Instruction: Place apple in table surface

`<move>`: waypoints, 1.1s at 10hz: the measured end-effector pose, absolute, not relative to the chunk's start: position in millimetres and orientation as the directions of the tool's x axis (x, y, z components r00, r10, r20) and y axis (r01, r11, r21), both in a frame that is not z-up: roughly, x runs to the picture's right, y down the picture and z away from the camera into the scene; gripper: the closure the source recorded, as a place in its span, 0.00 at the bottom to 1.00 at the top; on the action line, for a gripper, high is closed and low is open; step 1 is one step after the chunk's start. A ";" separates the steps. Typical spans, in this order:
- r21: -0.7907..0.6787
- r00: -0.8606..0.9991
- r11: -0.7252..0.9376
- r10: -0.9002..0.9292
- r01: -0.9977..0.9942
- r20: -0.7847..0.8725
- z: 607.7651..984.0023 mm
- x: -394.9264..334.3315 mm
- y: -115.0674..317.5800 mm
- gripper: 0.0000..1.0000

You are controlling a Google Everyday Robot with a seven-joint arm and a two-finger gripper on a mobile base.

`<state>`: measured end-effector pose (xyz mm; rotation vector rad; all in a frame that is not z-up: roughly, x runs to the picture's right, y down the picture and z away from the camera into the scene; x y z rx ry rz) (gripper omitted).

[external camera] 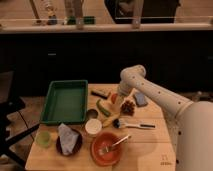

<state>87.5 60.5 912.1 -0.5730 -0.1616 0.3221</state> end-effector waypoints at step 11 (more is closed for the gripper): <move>-0.546 0.933 0.794 0.354 -0.268 0.056 919.8 88.3 58.9 0.20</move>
